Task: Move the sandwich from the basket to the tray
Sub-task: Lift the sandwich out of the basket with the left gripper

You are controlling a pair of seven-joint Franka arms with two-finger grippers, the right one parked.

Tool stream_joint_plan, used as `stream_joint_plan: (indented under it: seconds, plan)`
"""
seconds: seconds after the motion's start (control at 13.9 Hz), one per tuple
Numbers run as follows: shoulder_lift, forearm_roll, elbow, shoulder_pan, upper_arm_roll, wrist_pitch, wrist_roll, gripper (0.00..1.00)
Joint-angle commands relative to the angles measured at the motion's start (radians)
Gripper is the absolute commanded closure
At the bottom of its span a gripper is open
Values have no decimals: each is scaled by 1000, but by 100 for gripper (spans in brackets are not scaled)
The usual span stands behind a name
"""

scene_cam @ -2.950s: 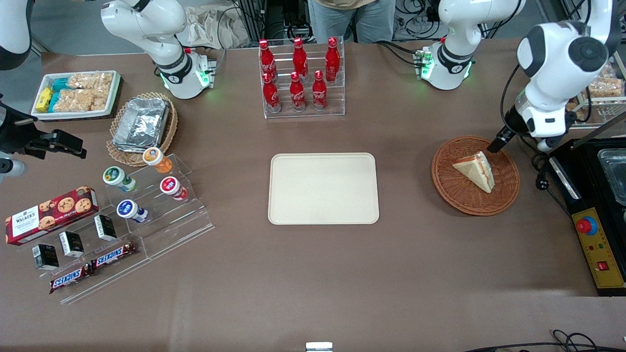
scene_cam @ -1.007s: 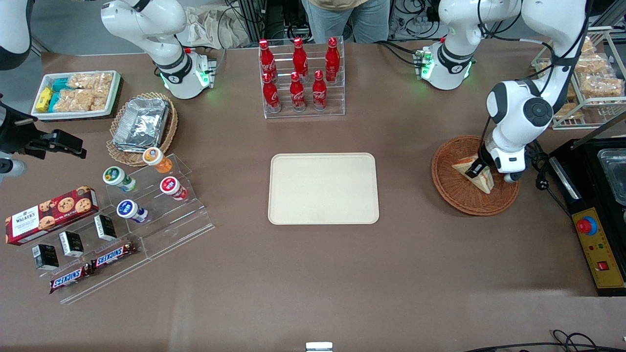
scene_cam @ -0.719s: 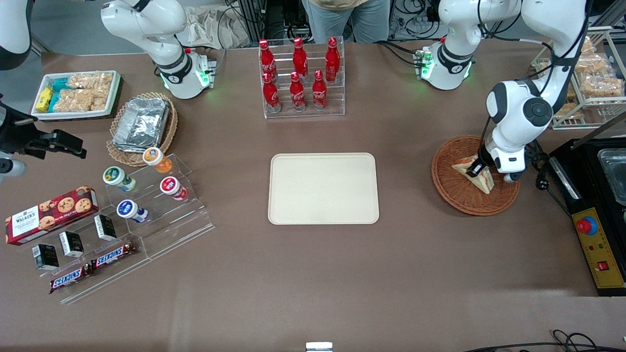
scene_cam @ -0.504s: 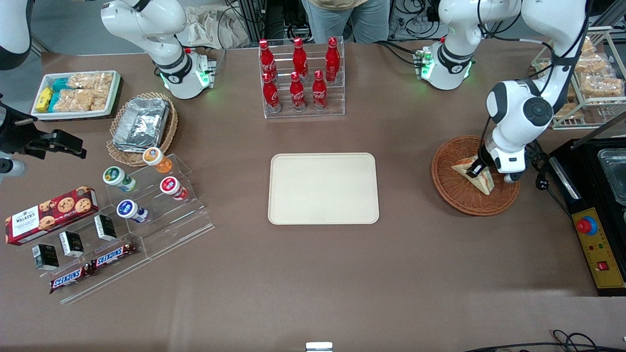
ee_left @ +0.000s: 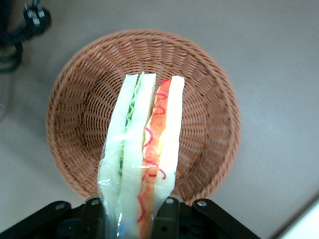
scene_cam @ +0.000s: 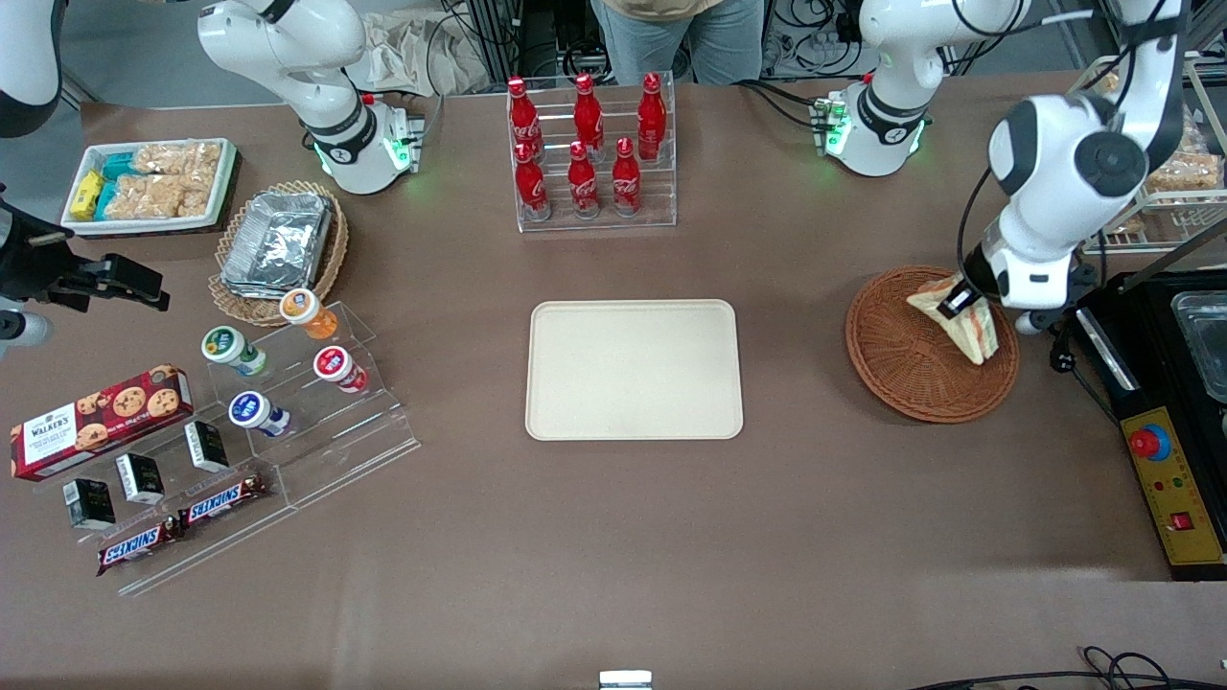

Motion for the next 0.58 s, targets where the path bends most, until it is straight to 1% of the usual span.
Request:
stream_joint_plan:
  seconds: [0.0,0.14,0.29,0.43,0.5]
  plan:
    - [-68,-9,-7,-77,-15,-35,54,100]
    - [-62,-1,2,-206,-11,-33,73,100]
    - [-55,-10,45,-273,-11,-77,161,100]
    - [16,-41,158,-335,-25,-151,154,100]
    - [84,-52,251,-355,-27,-227,145,100]
